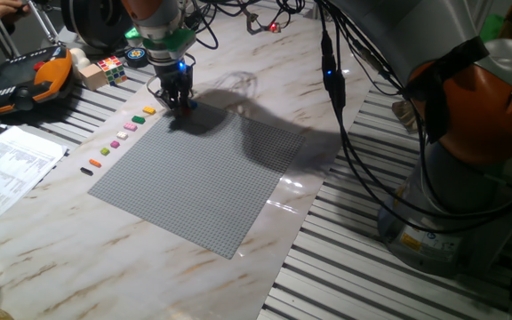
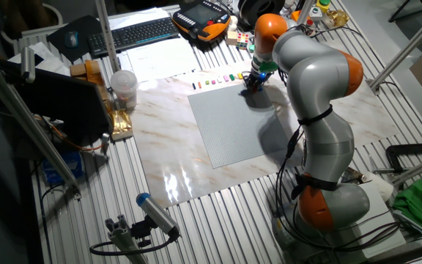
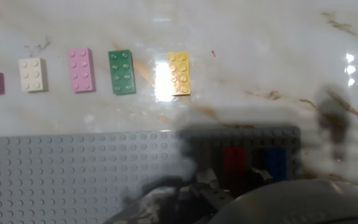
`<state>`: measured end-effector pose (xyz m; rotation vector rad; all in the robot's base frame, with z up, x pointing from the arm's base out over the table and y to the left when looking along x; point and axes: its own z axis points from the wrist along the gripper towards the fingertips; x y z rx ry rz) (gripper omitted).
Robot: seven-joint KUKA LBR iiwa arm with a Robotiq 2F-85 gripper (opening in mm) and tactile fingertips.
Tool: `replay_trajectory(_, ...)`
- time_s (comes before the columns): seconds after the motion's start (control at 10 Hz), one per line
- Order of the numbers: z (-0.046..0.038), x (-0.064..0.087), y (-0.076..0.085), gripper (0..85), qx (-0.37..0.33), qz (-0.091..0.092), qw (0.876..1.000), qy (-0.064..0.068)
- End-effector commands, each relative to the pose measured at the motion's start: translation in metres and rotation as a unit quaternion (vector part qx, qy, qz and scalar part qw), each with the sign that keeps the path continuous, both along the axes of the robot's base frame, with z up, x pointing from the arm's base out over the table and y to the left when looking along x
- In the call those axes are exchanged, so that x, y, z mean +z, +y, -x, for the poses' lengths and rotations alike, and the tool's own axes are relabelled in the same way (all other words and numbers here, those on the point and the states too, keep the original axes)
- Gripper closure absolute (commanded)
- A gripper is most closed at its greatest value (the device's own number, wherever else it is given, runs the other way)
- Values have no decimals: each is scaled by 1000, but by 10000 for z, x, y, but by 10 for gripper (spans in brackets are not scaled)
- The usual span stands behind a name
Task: Build with small Lego blocks
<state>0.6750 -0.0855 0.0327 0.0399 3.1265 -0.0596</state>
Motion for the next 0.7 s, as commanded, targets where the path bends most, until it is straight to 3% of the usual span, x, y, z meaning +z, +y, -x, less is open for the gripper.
replay_trajectory(0.0, -5, -2, -1, 507, 1, 0, 1000, 0)
replay_trajectory(0.6, -23, -13, -11, 543, 3, -3, 1000, -2)
